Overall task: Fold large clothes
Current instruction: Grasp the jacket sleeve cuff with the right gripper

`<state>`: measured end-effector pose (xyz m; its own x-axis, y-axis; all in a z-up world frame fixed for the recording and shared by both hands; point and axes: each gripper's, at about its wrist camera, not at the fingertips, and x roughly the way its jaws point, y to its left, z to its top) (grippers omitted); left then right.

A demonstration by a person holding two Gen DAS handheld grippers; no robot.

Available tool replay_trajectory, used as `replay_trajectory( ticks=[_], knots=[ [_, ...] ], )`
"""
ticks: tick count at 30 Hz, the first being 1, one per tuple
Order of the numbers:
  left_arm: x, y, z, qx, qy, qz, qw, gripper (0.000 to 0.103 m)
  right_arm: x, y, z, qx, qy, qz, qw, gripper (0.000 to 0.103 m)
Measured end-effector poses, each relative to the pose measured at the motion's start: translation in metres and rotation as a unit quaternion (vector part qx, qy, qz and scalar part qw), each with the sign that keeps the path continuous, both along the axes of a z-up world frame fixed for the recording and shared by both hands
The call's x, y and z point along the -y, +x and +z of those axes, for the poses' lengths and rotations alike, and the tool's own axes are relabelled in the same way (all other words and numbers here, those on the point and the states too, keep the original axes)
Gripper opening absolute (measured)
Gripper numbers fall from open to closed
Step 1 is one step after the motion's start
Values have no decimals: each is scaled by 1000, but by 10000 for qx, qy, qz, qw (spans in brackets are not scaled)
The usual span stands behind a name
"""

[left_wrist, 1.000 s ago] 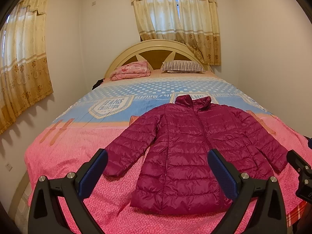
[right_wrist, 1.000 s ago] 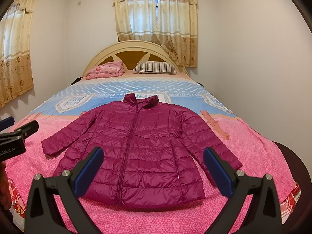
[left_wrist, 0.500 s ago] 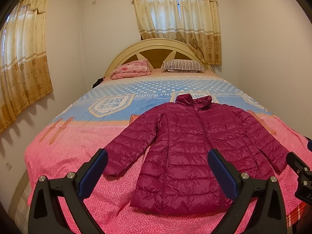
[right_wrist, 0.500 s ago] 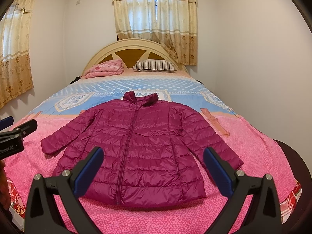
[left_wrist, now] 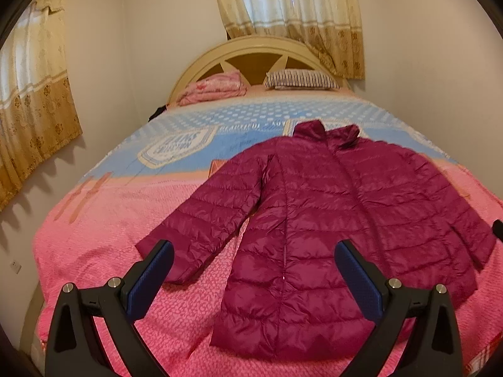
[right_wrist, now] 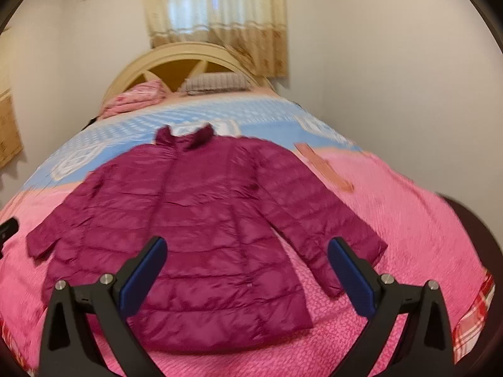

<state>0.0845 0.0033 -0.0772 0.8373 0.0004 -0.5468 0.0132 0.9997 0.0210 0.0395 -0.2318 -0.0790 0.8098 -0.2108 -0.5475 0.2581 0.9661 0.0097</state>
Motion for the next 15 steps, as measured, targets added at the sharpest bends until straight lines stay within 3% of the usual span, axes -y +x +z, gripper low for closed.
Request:
replay_trajectory(
  ticks=[6, 15],
  knots=[
    [9, 44, -28, -448, 222, -24, 9987, 102, 41, 29, -23, -328, 91, -422, 9985, 103],
    [28, 105, -54, -745, 567, -118, 9955, 102, 123, 49, -50, -649, 457, -1227, 9893, 103]
  ],
)
